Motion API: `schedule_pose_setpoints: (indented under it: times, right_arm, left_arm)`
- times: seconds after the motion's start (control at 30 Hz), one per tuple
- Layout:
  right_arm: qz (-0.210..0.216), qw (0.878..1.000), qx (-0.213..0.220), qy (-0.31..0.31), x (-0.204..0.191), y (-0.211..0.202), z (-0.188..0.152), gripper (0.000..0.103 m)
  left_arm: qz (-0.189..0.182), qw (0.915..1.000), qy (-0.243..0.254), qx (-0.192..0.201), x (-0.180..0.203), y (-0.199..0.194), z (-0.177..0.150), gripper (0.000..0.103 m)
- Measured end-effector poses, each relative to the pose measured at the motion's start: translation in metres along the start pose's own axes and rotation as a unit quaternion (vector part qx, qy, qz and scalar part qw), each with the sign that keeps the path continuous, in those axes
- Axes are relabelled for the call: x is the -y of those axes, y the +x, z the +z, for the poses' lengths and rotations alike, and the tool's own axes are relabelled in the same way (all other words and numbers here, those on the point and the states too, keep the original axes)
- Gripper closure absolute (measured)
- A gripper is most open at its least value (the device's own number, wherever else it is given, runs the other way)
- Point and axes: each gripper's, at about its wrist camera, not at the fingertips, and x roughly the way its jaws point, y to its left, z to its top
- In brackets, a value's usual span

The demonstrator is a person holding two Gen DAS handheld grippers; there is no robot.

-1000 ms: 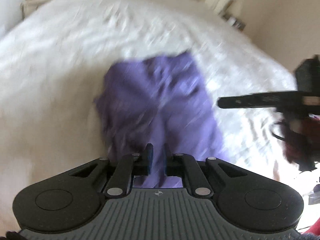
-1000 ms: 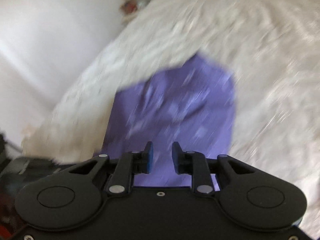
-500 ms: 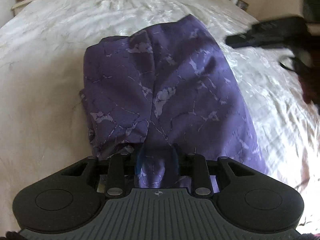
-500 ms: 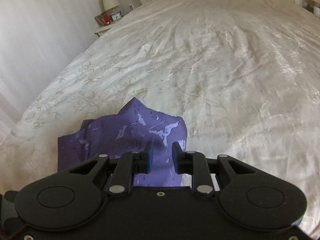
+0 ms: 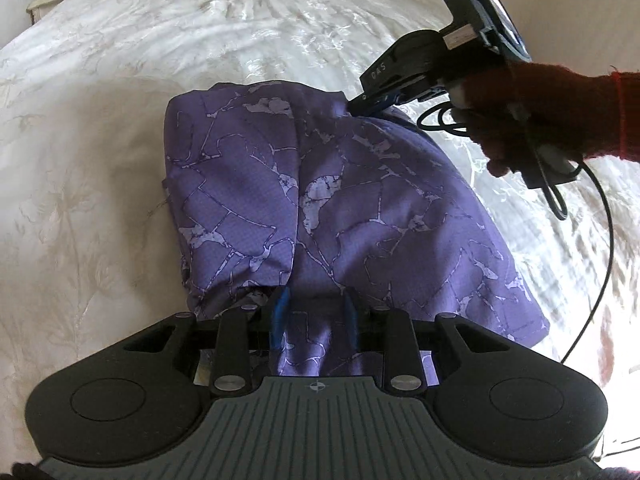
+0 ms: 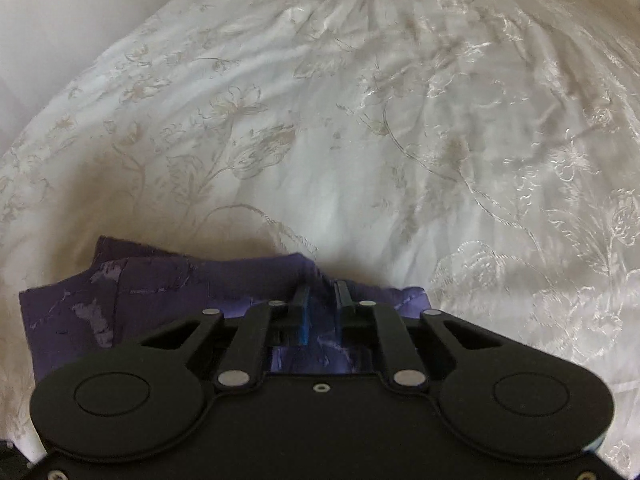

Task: Fold large clothes

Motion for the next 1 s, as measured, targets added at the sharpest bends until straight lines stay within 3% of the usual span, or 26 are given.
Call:
schedule_pose_setpoints:
  times: [0.1, 0.13, 0.2, 0.23, 0.27, 0.33, 0.43, 0.67, 0.83, 1.0]
  right_arm:
    - [0.008, 1.0, -0.003, 0.005, 0.003, -0.004, 0.004, 0.085]
    - [0.015, 1.0, 0.004, 0.005, 0.005, -0.009, 0.004, 0.082]
    - [0.036, 0.999, 0.032, 0.008, 0.011, -0.024, 0.003, 0.074]
    - [0.043, 0.998, 0.048, 0.013, 0.016, -0.034, 0.0, 0.057]
    - [0.048, 0.997, 0.065, 0.021, 0.022, -0.043, -0.003, 0.031]
    - [0.073, 0.992, 0.091, 0.04, 0.035, -0.061, -0.012, 0.001]
    - [0.085, 0.989, 0.102, 0.068, 0.055, -0.078, -0.03, 0.001]
    - [0.129, 0.981, 0.049, 0.139, 0.09, -0.066, -0.071, 0.001]
    - [0.191, 0.963, 0.016, 0.187, 0.091, -0.036, -0.089, 0.001]
    - [0.24, 0.941, 0.028, 0.239, 0.091, -0.011, -0.097, 0.0]
  left_arm:
    - [-0.013, 0.9998, -0.017, 0.0, -0.003, -0.003, 0.002, 0.073]
    - [-0.025, 0.9994, -0.025, 0.001, -0.006, -0.006, 0.003, 0.069]
    - [-0.057, 0.9972, -0.047, 0.008, -0.013, -0.014, 0.005, 0.052]
    - [-0.073, 0.9955, -0.059, 0.017, -0.016, -0.019, 0.006, 0.028]
    - [-0.077, 0.9946, -0.065, 0.027, -0.017, -0.024, 0.006, 0.006]
    - [-0.056, 0.9951, -0.065, 0.049, -0.017, -0.038, 0.006, 0.0]
    - [-0.049, 0.9943, -0.083, 0.046, -0.027, -0.045, 0.002, 0.0]
    - [-0.072, 0.9843, -0.158, -0.03, -0.055, -0.022, -0.027, 0.0]
    - [-0.119, 0.9731, -0.19, -0.055, -0.059, 0.001, -0.035, 0.0]
    - [-0.15, 0.9602, -0.226, -0.065, -0.064, 0.031, -0.031, 0.0]
